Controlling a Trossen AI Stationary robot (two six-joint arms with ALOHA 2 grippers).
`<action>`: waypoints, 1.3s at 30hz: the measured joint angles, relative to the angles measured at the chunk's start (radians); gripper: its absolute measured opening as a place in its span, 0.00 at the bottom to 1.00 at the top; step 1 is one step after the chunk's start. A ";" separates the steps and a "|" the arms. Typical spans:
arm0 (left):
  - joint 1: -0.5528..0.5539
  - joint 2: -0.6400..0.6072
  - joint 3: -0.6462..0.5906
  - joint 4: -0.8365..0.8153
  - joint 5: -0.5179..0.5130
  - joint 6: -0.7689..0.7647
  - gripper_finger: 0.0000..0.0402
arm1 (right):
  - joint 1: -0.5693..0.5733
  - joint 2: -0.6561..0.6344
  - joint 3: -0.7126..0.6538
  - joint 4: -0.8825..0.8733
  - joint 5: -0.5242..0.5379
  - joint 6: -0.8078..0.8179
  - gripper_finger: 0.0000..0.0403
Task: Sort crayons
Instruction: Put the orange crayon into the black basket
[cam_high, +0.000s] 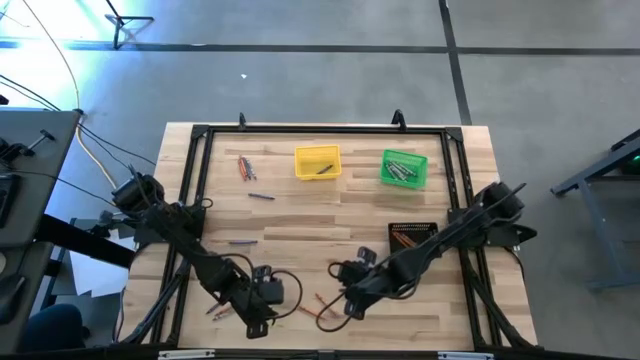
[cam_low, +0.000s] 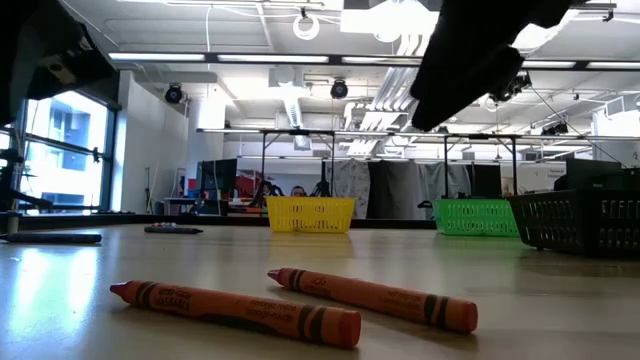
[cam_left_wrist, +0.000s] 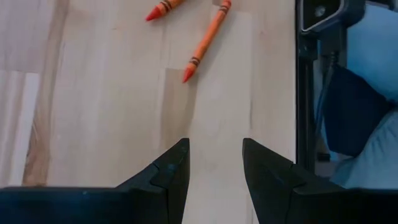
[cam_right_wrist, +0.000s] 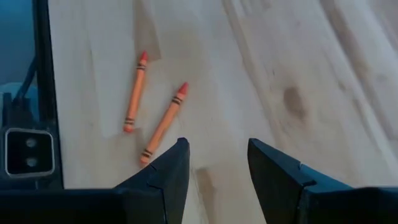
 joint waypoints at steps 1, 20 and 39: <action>-0.006 0.000 0.000 0.008 -0.001 0.001 0.33 | 0.000 0.016 0.010 -0.001 0.000 0.014 0.39; -0.106 0.000 0.000 0.002 -0.001 0.001 0.33 | 0.005 0.325 0.256 -0.001 -0.026 0.190 0.39; -0.146 0.000 0.000 -0.001 0.015 0.009 0.33 | 0.006 0.402 0.338 -0.173 0.005 0.287 0.34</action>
